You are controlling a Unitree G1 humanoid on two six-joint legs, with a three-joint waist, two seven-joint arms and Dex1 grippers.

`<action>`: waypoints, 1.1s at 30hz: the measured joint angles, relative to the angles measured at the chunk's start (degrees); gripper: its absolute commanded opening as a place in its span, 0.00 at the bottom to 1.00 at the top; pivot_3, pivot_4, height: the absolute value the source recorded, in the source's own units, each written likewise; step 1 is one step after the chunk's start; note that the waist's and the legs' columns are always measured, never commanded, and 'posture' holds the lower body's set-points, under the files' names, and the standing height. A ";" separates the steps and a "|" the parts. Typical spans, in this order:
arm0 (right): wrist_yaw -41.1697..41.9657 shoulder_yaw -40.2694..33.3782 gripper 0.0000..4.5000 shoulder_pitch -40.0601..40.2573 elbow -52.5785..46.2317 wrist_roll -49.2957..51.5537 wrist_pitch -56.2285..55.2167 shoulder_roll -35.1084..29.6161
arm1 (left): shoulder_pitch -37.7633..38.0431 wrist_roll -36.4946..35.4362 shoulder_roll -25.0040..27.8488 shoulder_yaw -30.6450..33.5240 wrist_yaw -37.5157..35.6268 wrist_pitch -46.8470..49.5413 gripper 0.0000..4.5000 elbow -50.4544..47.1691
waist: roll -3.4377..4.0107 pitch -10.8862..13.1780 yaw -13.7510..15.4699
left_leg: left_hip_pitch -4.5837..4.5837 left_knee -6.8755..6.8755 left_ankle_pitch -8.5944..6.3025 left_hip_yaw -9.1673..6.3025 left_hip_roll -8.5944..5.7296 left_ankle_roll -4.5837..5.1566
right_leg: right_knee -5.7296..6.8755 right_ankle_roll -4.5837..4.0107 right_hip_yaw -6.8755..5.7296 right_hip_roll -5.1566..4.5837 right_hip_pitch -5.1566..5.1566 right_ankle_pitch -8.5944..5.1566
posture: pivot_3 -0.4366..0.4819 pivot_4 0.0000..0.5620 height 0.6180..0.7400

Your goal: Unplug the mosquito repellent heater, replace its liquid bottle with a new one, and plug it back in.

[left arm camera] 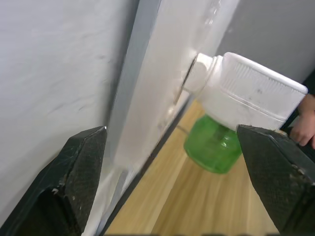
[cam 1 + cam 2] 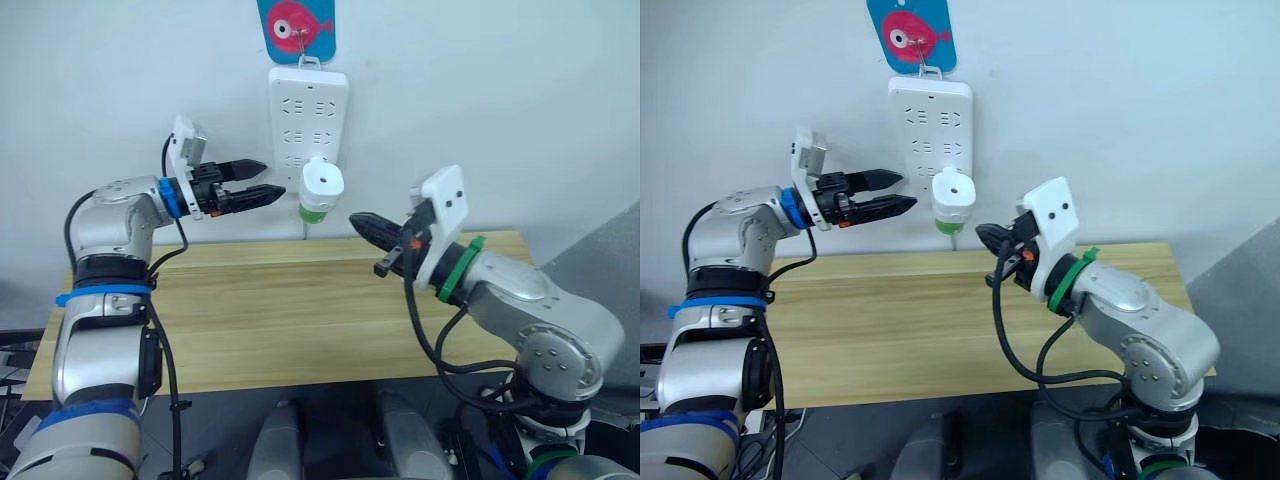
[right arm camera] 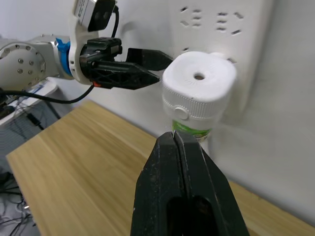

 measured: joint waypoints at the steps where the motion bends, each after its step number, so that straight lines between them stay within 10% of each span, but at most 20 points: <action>1: 0.01 1.11 0.00 -0.02 1.19 -0.38 -1.14 0.15 | 0.40 -0.35 0.27 0.00 -0.07 0.59 0.99 -1.19 | 0.00 0.00 0.15 | 0.00 0.01 0.01 -0.01 -0.02 -0.02 | 0.00 0.00 -0.01 -0.02 0.01 0.00 | 0.45 0.41 1.00; 12: 0.04 8.44 0.00 -1.15 13.16 -8.39 -15.01 1.53 | 12.99 -3.29 5.30 -5.22 -5.98 6.36 0.99 -27.99 | -0.01 -0.01 1.06 | 0.00 -0.01 0.13 0.06 0.02 -0.23 | -0.04 0.00 0.03 -0.03 0.00 0.00 | 0.46 0.41 1.00; 33: -0.04 10.57 0.00 -2.94 18.68 -12.07 -18.99 4.42 | 11.92 -4.86 5.18 -5.36 -3.76 7.26 0.99 -29.16 | -0.01 -0.01 1.35 | 0.01 0.01 0.12 0.06 0.00 -0.21 | 0.13 0.00 0.00 -0.02 -0.02 0.00 | 0.46 0.42 1.00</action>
